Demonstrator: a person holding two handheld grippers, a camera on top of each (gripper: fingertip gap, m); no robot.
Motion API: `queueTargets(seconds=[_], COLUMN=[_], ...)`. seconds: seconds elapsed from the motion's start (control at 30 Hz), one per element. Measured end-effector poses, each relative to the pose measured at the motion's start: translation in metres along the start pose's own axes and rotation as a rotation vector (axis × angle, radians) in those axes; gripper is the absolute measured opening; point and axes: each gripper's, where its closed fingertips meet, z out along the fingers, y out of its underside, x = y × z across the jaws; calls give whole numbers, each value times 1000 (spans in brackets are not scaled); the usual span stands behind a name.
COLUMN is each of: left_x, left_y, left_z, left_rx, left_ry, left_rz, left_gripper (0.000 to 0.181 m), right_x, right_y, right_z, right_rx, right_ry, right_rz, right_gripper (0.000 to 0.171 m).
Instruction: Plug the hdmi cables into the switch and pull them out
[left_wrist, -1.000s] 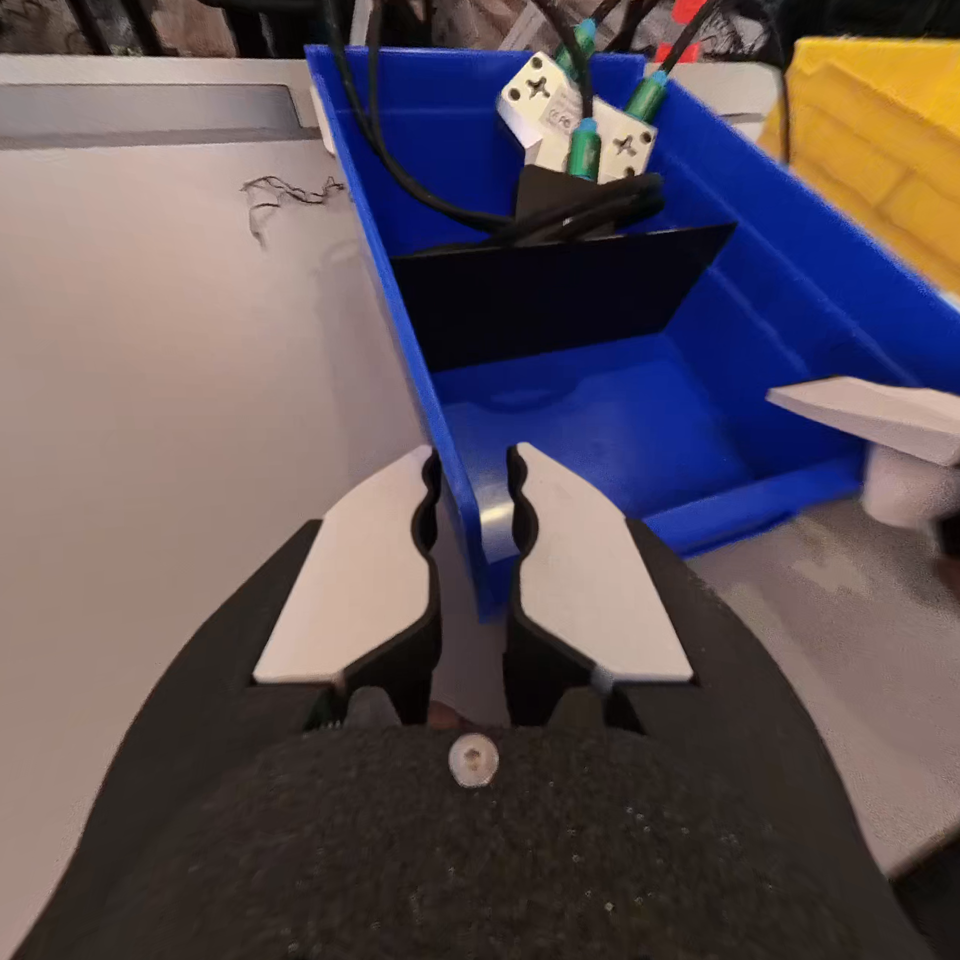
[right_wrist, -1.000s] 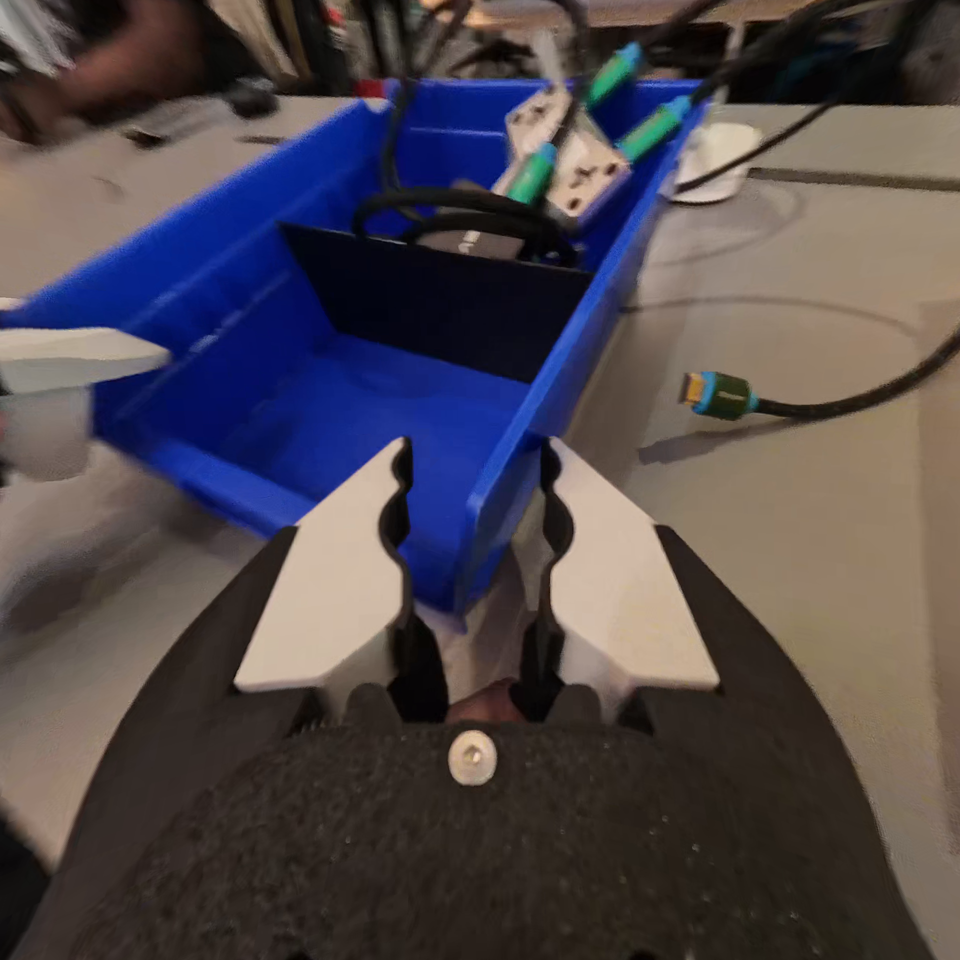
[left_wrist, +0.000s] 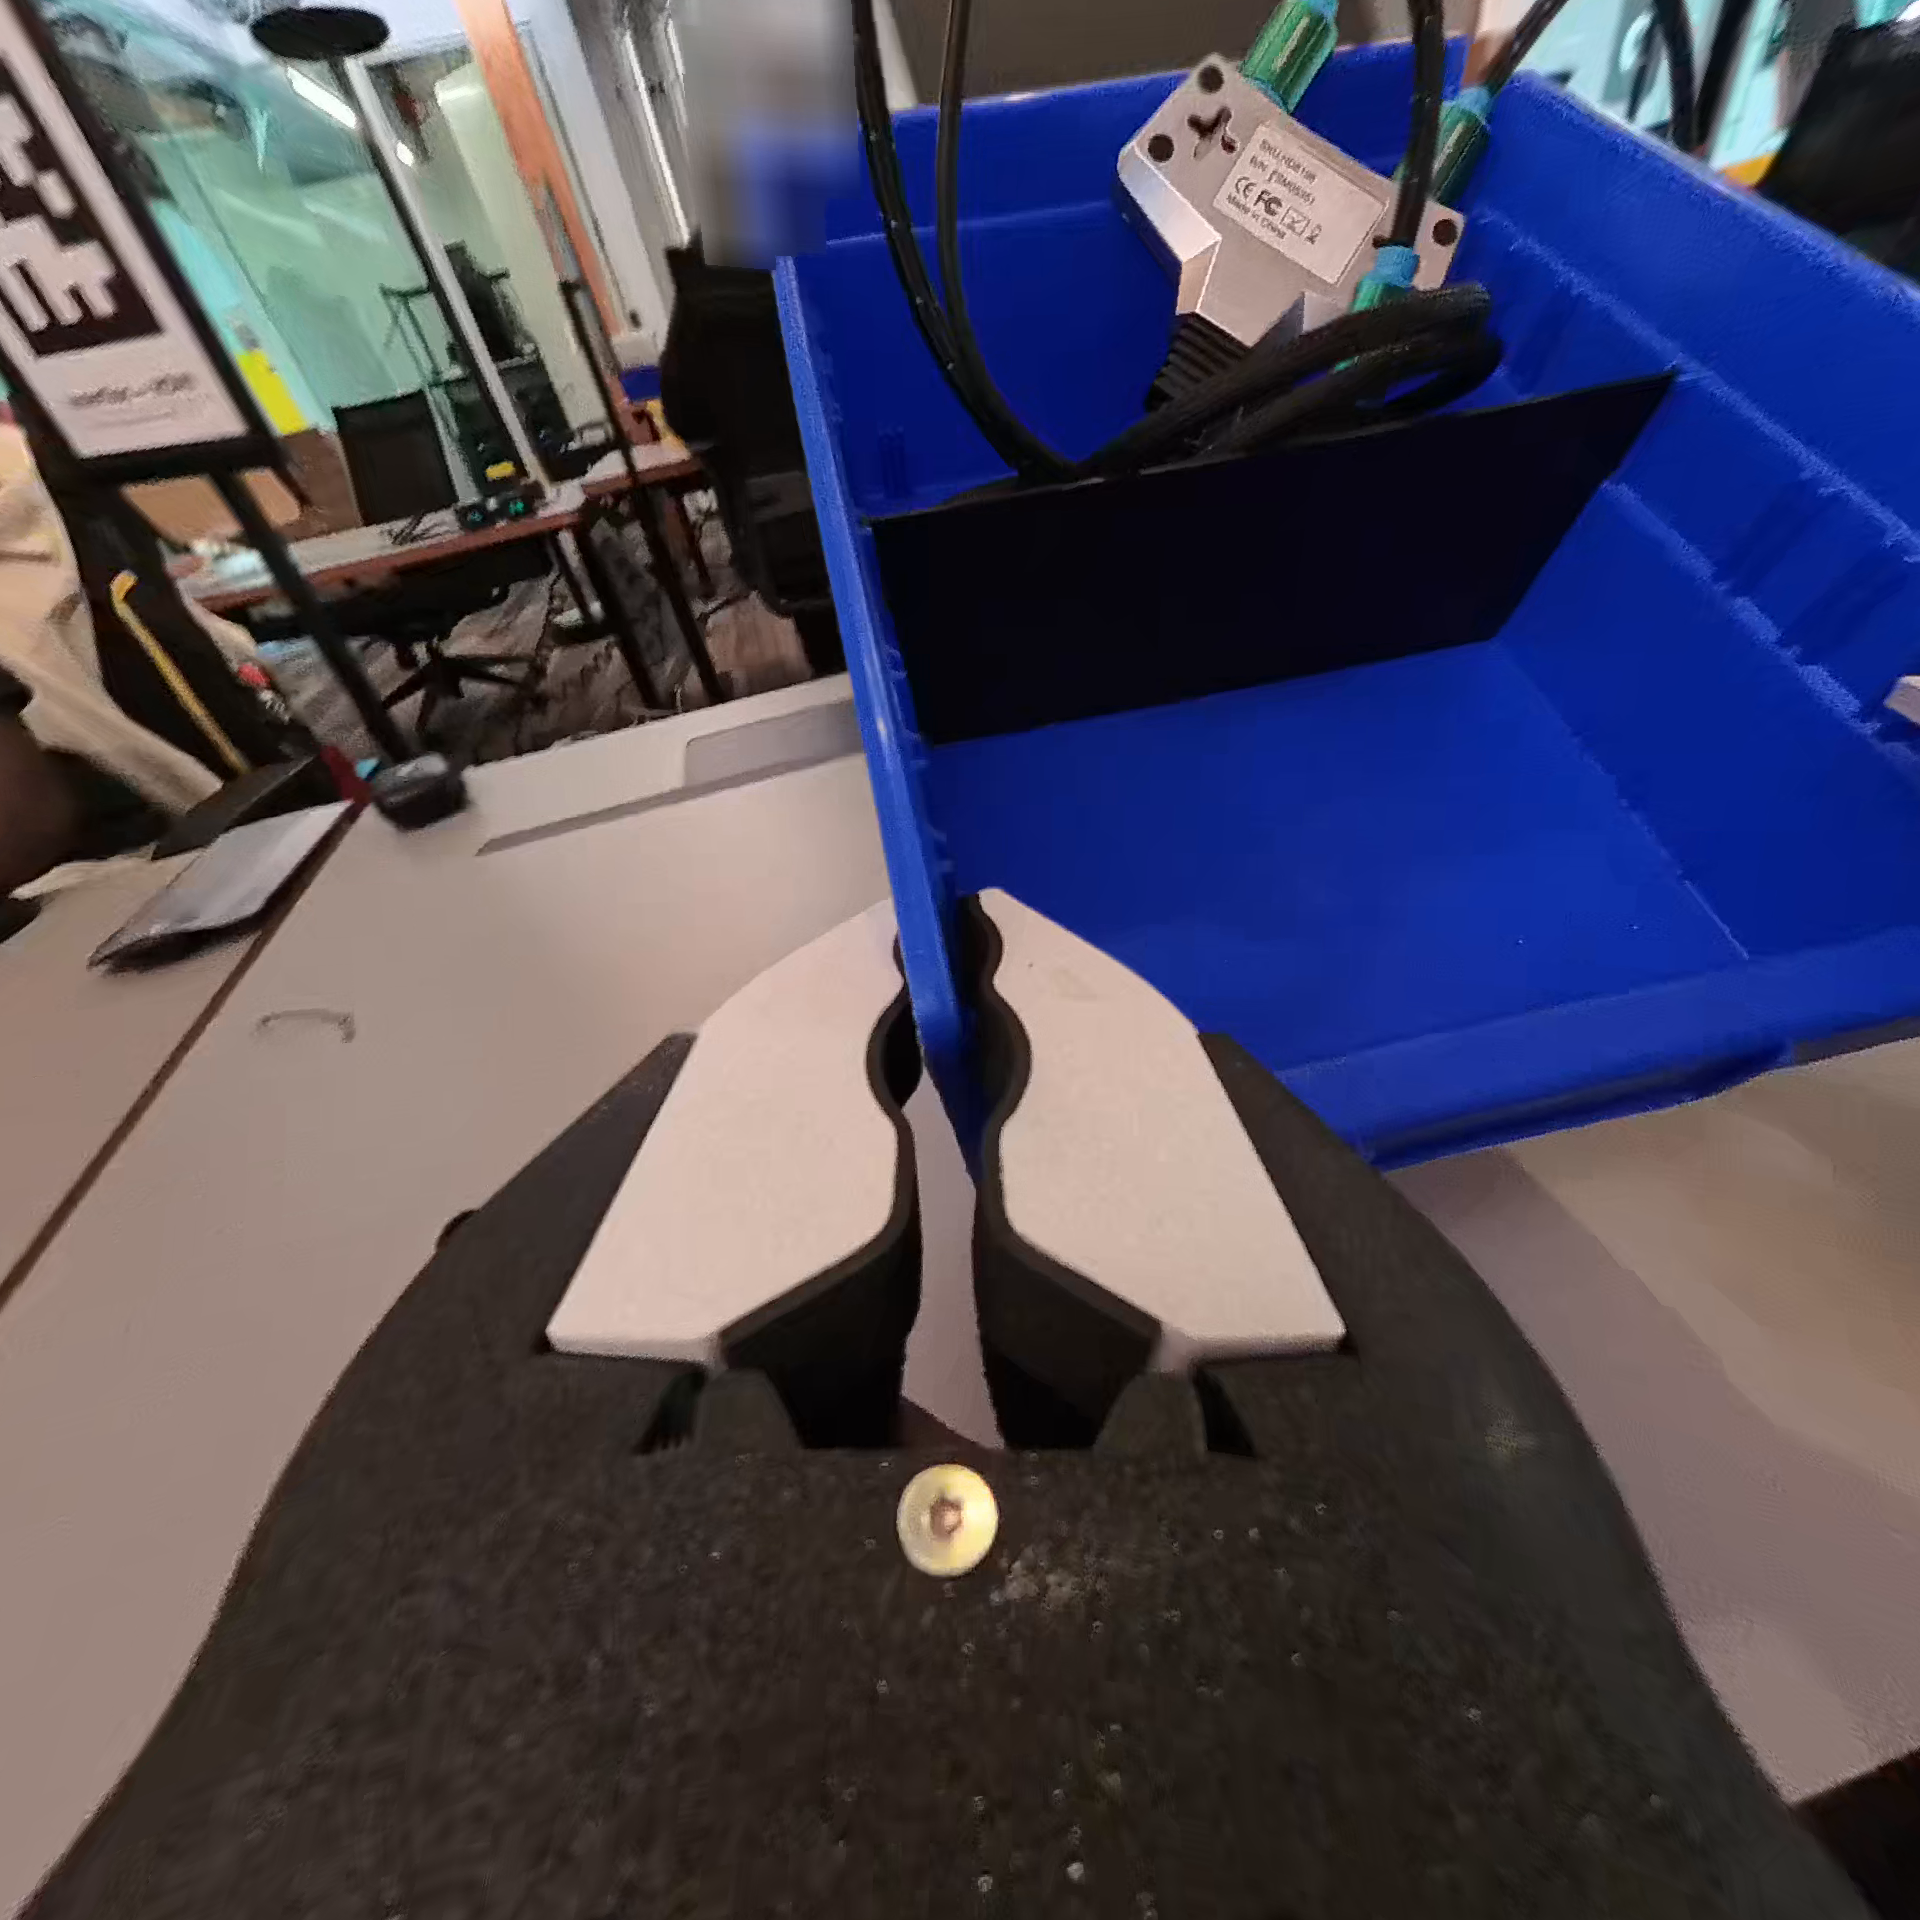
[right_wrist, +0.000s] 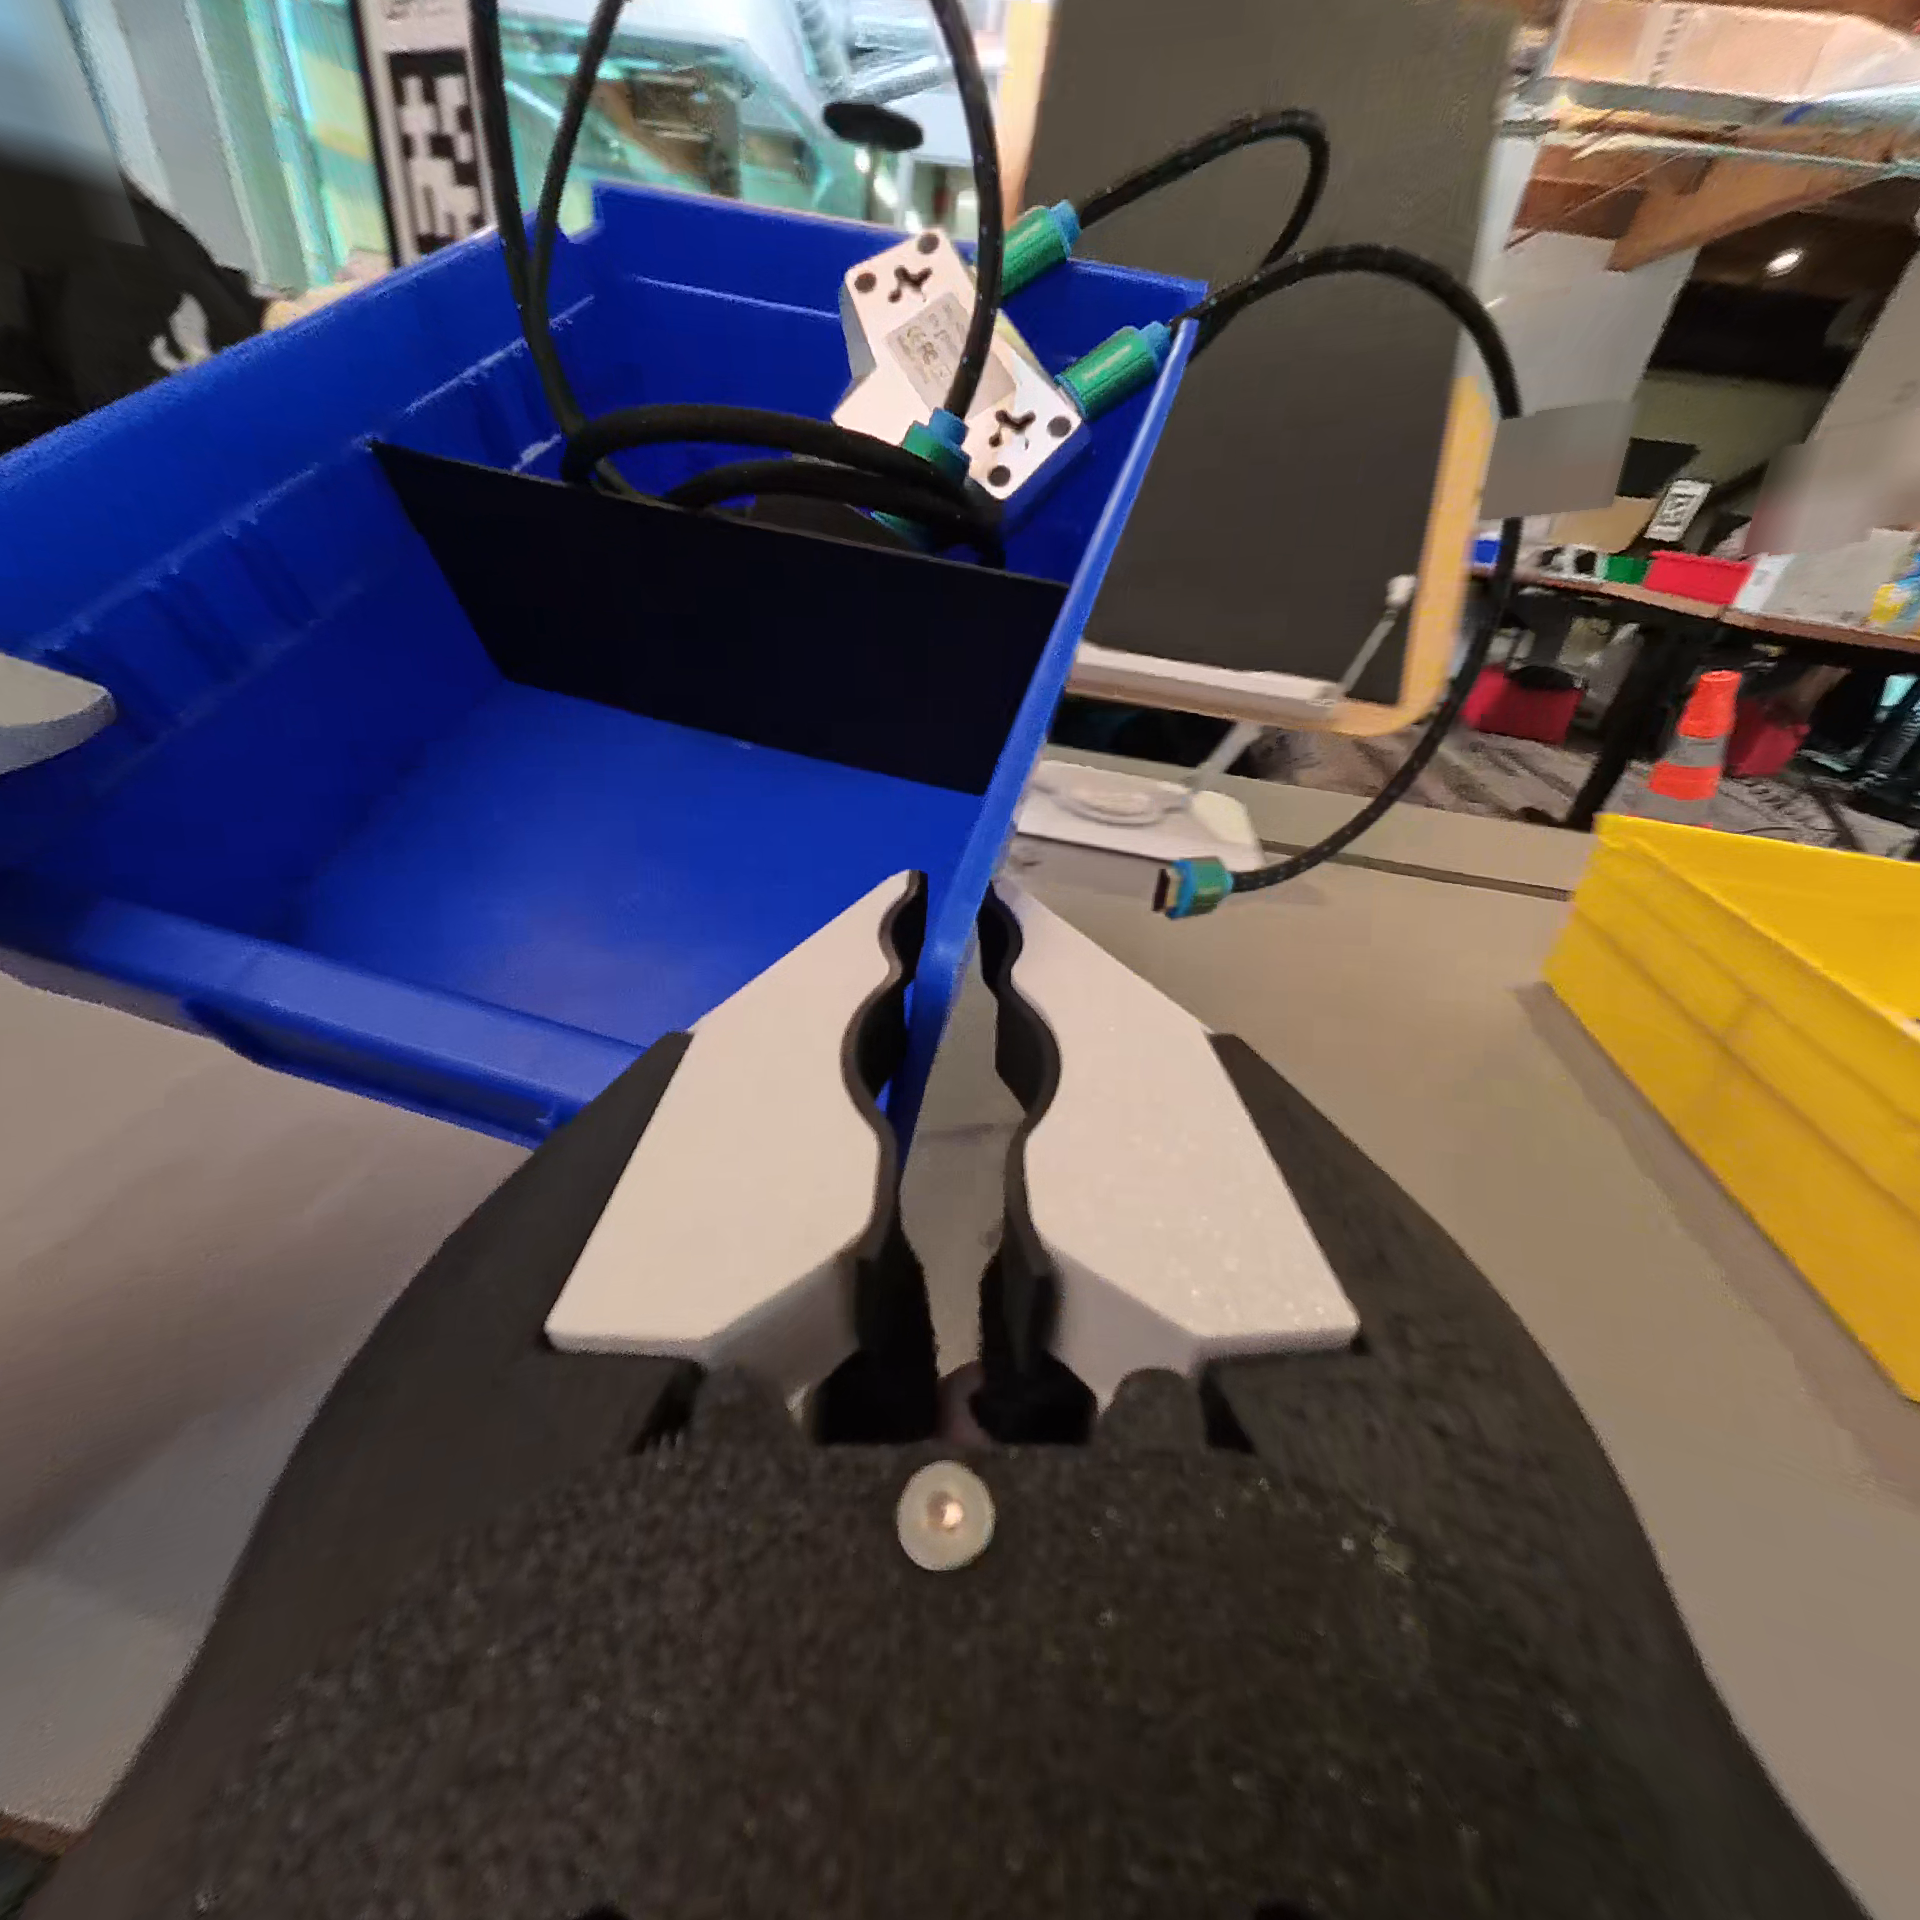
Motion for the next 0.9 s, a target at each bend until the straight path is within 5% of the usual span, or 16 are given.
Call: queueTargets(seconds=[0.3, 0.63, 0.9], left_x=[-102, -112, -129], left_y=[58, 112, 113], left_z=[-22, 34, 53], left_rx=[-153, -393, -406], left_ry=[-160, -121, -126], left_rz=[-41, -152, -190], left_gripper=[3, 4, 3], right_x=[-118, -124, -138], right_y=[29, 81, 80], right_z=[49, 108, 107], right_rx=[-124, -395, -339], right_ry=[-156, -221, -354], right_rz=[-17, -12, 29], right_gripper=[7, 7, 19])
